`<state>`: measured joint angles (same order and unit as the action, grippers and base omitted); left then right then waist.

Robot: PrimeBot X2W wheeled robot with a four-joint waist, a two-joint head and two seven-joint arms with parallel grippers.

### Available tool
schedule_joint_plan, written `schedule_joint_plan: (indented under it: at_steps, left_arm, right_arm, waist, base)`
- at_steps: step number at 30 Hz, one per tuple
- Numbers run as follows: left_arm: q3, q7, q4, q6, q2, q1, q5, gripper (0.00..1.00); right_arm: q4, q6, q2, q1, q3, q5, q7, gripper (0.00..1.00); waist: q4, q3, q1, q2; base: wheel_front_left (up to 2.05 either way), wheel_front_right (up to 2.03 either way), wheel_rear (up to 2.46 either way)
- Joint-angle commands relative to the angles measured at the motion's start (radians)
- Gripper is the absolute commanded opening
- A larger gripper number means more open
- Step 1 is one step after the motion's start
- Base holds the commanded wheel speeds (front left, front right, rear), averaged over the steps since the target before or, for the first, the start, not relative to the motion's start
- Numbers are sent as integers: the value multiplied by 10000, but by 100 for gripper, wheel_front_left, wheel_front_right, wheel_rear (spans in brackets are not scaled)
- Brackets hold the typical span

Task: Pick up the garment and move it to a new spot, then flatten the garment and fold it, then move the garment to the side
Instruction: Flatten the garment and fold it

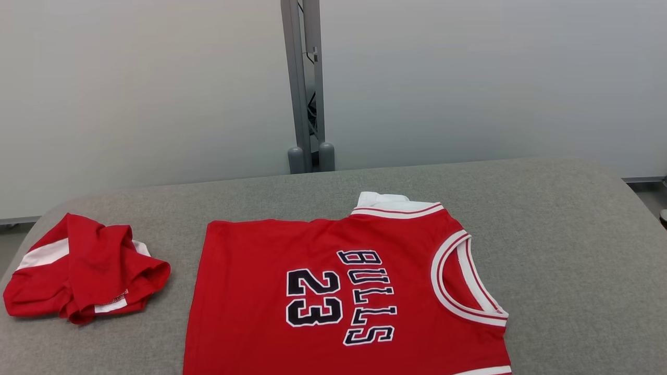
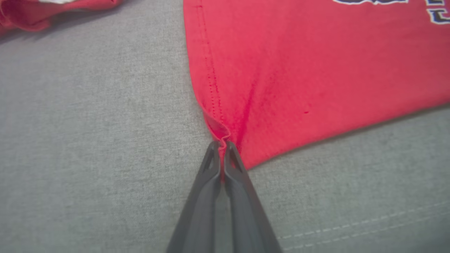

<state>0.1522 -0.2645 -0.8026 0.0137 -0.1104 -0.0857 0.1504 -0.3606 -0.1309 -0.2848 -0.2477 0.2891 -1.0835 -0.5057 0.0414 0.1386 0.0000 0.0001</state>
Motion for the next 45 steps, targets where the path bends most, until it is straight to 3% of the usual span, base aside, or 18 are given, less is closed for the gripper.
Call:
schedule_joint_plan:
  at_steps: [1,10,26,45]
  left_arm:
    - [7,18,-38,35,-99,-228,-47,0]
    - [19,18,160,3,-82,-476,-133,0]
    - [-368,13,1168,35,-145,-50,-285,0]
    - [-748,7,1829,-456,201,592,-122,0]
  right_arm:
    - [77,4,-4,-177,-99,107,-126,0]
    - [729,4,321,-569,-858,644,-798,0]
    - [1893,4,1135,-77,-2453,864,-798,0]
    - [2457,4,1121,1153,-2602,1116,58,0]
  waist:
    - [17,12,0,-1]
    - [15,153,0,-1]
    - [-49,183,0,-1]
    - [-115,-58,0,-1]
  base:
    - [0,0,0]
    - [0,0,0]
    - [0,0,0]
    - [0,0,0]
